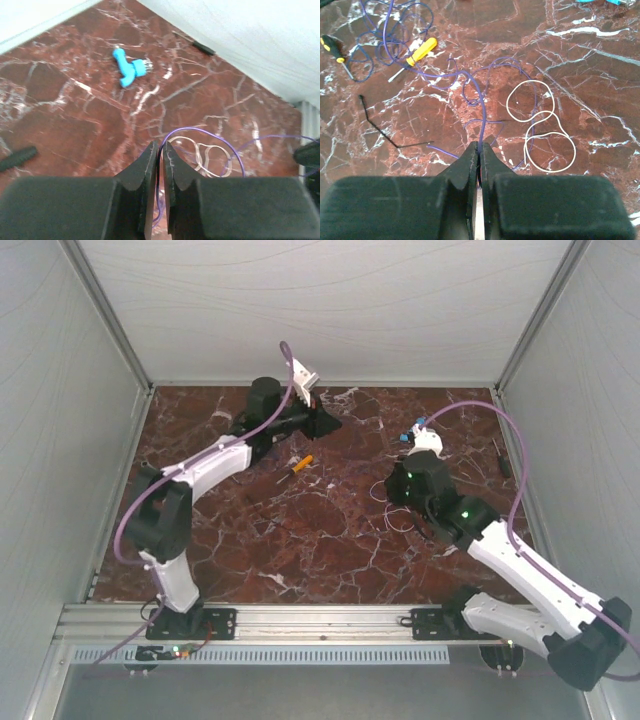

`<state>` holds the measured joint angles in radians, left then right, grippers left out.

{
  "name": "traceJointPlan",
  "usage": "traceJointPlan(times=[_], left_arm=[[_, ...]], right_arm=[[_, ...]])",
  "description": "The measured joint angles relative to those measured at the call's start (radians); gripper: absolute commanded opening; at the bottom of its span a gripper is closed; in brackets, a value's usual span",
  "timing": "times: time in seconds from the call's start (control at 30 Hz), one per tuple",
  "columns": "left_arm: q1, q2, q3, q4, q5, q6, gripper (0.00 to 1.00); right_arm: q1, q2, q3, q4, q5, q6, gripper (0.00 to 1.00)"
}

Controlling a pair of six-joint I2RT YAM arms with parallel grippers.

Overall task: Zip-tie the wires
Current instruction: Place the cable at the center of the board.

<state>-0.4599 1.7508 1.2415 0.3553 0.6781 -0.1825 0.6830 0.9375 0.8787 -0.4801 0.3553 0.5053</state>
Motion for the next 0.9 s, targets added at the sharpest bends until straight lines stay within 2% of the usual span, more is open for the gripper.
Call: traceJointPlan(times=[0.23, 0.47, 0.57, 0.67, 0.83, 0.9], left_arm=[[0.001, 0.21, 0.156, 0.002, -0.063, 0.148, 0.08], [0.001, 0.345, 0.169, 0.128, -0.156, 0.259, 0.09], [0.001, 0.382, 0.182, 0.196, -0.193, 0.294, 0.14], [0.001, 0.404, 0.197, 0.246, -0.22, 0.312, 0.32], [0.0, 0.406, 0.194, 0.286, -0.233, 0.312, 0.8], [0.0, 0.406, 0.18, 0.298, -0.234, 0.302, 0.94]], right_arm=[[-0.102, 0.152, 0.029, 0.035, -0.093, 0.008, 0.0], [-0.187, 0.33, 0.143, 0.082, -0.166, 0.018, 0.0], [-0.22, 0.372, 0.171, 0.098, -0.18, 0.024, 0.0], [-0.242, 0.386, 0.17, 0.097, -0.19, 0.034, 0.0], [-0.253, 0.37, 0.103, 0.094, -0.192, 0.045, 0.0], [-0.255, 0.359, 0.062, 0.084, -0.192, 0.053, 0.0]])
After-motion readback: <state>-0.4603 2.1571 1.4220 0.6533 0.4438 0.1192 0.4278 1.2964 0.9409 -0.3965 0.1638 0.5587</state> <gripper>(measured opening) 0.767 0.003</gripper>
